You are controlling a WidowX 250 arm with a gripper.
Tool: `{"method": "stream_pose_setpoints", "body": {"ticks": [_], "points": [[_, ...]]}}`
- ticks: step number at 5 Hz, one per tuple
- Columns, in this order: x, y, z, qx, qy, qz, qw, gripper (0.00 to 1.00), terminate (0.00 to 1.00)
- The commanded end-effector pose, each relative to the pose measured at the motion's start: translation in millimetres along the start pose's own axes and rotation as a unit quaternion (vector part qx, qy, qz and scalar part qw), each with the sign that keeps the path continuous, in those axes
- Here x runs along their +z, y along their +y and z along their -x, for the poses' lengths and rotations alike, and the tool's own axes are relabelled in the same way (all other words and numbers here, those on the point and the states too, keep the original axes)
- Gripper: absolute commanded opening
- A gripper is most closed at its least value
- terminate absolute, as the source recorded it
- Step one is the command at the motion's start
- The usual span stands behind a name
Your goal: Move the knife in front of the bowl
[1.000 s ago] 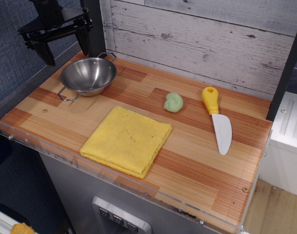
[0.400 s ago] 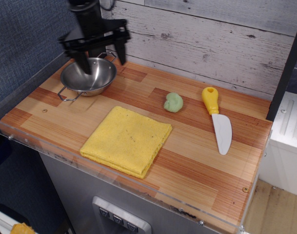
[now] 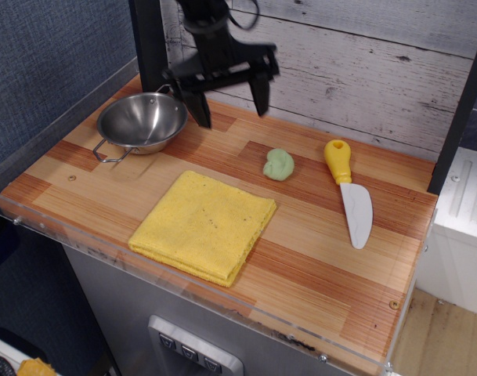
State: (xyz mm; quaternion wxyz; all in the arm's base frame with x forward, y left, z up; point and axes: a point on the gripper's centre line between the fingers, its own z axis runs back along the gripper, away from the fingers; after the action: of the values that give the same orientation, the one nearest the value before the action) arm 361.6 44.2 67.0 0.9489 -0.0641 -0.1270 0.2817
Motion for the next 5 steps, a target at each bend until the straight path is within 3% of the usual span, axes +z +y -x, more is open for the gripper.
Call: {"method": "stream_pose_setpoints", "body": {"ticks": [1,4,5], "points": [[-13,-47,4,-0.044,-0.015,0.016,0.9988,1.0,0.0],[-39,-104,15,-0.115,-0.013,0.019,0.9931,1.0,0.0],[-49,-107,21,-0.121,-0.005,0.009,0.9926,0.0,0.0]]}}
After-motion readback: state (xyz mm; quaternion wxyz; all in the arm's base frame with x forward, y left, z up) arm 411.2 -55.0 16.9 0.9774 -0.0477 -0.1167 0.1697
